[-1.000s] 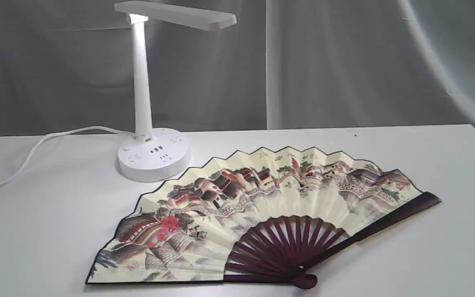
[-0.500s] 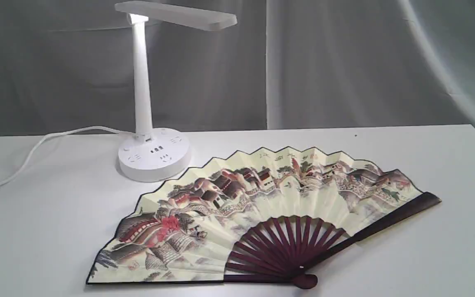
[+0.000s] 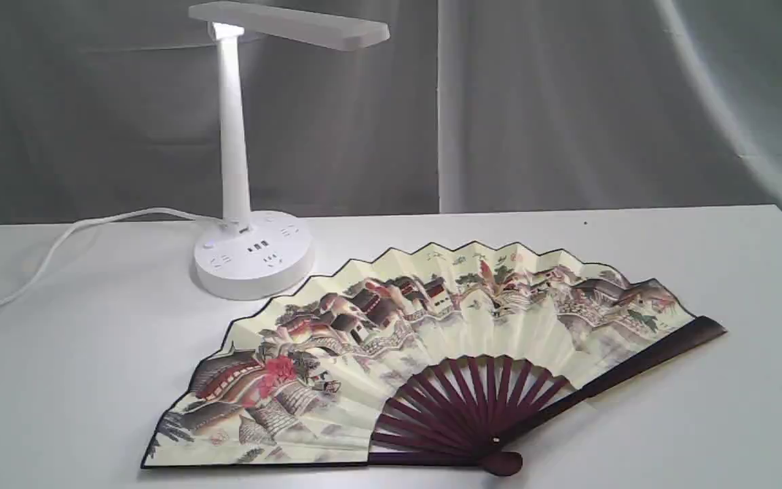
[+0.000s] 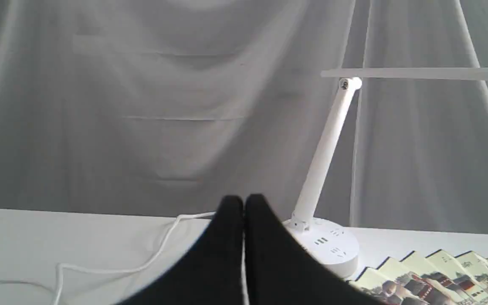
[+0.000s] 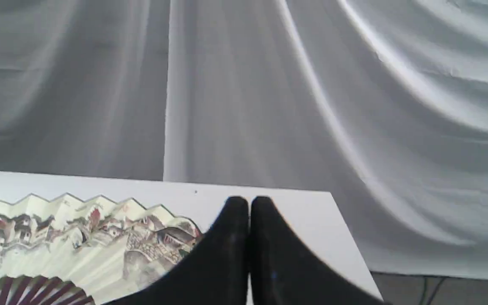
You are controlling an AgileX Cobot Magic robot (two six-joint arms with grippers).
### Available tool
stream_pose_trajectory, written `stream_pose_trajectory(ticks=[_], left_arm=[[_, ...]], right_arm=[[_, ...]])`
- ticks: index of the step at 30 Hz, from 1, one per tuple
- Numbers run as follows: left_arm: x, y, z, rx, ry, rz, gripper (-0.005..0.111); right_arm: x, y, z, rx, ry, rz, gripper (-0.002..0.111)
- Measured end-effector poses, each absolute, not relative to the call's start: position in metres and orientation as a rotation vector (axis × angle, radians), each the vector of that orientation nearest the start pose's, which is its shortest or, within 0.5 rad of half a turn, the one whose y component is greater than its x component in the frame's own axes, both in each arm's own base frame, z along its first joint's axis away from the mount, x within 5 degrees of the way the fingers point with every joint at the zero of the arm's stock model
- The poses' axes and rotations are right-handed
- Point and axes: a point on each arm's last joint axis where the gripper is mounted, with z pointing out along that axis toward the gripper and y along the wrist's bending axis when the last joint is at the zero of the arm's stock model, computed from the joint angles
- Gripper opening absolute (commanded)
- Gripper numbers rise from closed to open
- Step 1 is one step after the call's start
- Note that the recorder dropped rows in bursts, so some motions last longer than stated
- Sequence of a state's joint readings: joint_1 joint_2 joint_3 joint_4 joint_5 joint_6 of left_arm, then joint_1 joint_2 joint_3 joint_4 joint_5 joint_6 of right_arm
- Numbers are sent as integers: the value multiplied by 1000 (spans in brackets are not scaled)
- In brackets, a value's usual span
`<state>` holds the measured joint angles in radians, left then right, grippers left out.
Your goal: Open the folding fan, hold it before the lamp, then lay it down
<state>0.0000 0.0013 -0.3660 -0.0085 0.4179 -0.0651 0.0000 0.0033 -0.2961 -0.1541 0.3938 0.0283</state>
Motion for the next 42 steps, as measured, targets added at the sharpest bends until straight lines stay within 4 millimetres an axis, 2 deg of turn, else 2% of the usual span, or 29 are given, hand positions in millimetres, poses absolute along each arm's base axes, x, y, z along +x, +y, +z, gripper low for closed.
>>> stream_pose_trajectory(ticks=[8,11,16,21,42], left_arm=[[43,0,252,-61,1578,-68,0],[49,0,238,-60,1557,-65,0],[56,0,208,-62,1577,-64,0],[56,0,199,-65,1650,-63,0],[56,0,197,-64,1672,-61,0]], right_arm=[[52,-3,220,-65,1641,-114,0],[56,-2,205,-61,1626,-89,0],[56,-1,199,-37,1647,-58,0],[56,-1,199,-31,1656,-51,0],[56,-1,199,-31,1656,-51,0]])
